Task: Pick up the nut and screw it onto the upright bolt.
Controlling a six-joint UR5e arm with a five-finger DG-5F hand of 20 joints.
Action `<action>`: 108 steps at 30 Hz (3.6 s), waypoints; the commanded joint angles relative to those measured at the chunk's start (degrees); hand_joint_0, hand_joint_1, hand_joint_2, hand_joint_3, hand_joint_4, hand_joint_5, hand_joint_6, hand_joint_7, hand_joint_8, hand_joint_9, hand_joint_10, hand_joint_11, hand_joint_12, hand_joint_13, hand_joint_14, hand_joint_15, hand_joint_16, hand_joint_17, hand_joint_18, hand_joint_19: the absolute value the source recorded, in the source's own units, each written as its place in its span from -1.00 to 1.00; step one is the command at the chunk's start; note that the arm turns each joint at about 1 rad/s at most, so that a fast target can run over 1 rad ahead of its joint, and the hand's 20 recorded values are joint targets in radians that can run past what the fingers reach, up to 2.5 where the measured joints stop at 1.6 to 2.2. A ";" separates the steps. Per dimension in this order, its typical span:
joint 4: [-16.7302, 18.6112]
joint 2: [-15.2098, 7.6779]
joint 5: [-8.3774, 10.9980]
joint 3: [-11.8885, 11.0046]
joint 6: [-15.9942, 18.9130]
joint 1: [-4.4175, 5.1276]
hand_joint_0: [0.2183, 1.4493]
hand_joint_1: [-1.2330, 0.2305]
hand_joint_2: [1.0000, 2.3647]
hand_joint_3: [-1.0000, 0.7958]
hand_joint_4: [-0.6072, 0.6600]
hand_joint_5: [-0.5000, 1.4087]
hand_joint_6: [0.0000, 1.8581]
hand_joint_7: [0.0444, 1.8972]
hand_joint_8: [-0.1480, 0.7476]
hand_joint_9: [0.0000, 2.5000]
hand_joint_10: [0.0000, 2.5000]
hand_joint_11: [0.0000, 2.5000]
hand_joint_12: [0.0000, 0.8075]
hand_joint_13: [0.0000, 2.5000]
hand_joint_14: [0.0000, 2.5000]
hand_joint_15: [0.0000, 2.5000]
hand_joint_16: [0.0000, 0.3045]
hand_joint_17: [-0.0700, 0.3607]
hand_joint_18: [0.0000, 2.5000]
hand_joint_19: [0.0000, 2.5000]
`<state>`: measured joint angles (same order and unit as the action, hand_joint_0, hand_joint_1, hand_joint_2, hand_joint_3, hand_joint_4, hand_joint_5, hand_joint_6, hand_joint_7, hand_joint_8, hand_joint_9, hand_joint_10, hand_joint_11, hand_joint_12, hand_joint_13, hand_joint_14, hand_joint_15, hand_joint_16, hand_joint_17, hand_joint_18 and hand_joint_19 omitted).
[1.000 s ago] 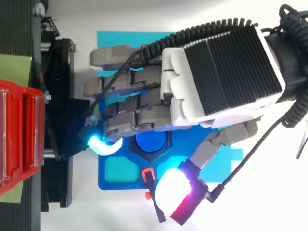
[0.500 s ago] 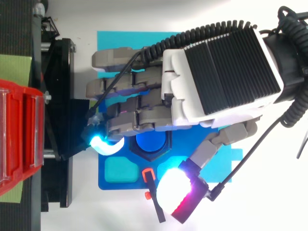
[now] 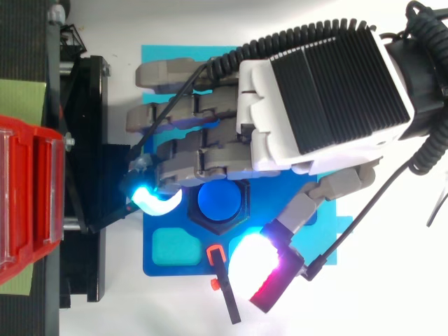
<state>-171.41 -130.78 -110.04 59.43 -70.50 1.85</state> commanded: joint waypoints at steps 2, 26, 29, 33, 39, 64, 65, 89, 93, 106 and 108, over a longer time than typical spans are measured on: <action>0.02 0.00 0.00 0.77 0.01 -0.18 -0.53 0.41 -1.00 -0.44 0.32 -0.63 -0.46 -0.25 -0.08 -0.50 -1.00 -1.00 -0.31 -0.85 -1.00 -1.00 -0.79 -0.35 -1.00 -1.00; 0.11 0.09 -0.44 0.86 0.10 -0.71 -0.52 0.40 -1.00 -0.44 0.39 -0.59 -0.46 -0.04 -0.05 -0.43 -1.00 -1.00 -0.33 -0.80 -1.00 -1.00 -0.81 -0.37 -1.00 -1.00; 0.11 0.09 -0.88 0.86 0.01 -1.15 -0.52 0.40 -1.00 -0.44 0.40 -0.58 -0.46 -0.01 -0.04 -0.41 -1.00 -1.00 -0.33 -0.79 -1.00 -1.00 -0.81 -0.37 -1.00 -1.00; 0.11 0.09 -0.88 0.86 0.01 -1.59 -0.51 0.39 -1.00 -0.44 0.39 -0.57 -0.46 0.05 -0.04 -0.40 -1.00 -1.00 -0.34 -0.78 -1.00 -1.00 -0.82 -0.38 -1.00 -1.00; 0.20 0.09 -2.02 0.86 -0.16 -2.82 -0.51 0.41 -1.00 -0.44 0.35 -0.52 -0.46 0.28 -0.01 -0.29 -1.00 -1.00 -0.36 -0.72 -1.00 -1.00 -0.82 -0.39 -1.00 -1.00; -2.18 0.09 -4.92 -4.85 -2.36 -3.70 -0.54 0.44 -1.00 -0.44 0.27 -0.64 -0.46 -0.21 -0.06 -0.29 -1.00 -1.00 -0.30 -0.65 -1.00 -1.00 -0.80 -0.36 -0.92 -1.00; -1.65 0.09 -4.84 -4.68 -2.36 -3.43 -0.55 0.44 -1.00 -0.44 0.24 -0.65 -0.46 -0.27 -0.07 -0.34 -1.00 -1.00 -0.28 -0.69 -1.00 -1.00 -0.79 -0.34 -0.96 -1.00; 2.48 0.09 -1.23 0.95 0.98 -0.97 -0.59 0.58 -1.00 -0.44 0.20 -0.66 -0.46 -0.37 -0.16 -0.65 -1.00 -1.00 -0.19 -1.00 -1.00 -1.00 -0.71 -0.21 -1.00 -1.00; 2.66 0.09 -1.32 0.95 1.07 -0.80 -0.58 0.61 -1.00 -0.44 0.23 -0.65 -0.46 -0.36 -0.17 -0.64 -1.00 -1.00 -0.20 -1.00 -1.00 -1.00 -0.71 -0.22 -1.00 -1.00; 2.92 0.00 -1.14 0.86 0.98 -1.41 -0.58 0.62 -1.00 -0.44 0.27 -0.62 -0.46 -0.36 -0.16 -0.60 -1.00 -1.00 -0.23 -0.99 -1.00 -1.00 -0.73 -0.24 -1.00 -1.00; 3.36 0.00 -1.14 0.95 0.72 -1.41 -0.57 0.63 -1.00 -0.44 0.28 -0.62 -0.46 -0.36 -0.16 -0.59 -1.00 -1.00 -0.23 -0.99 -1.00 -1.00 -0.73 -0.25 -1.00 -1.00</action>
<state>-168.42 -130.77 -111.23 60.29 -69.58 0.48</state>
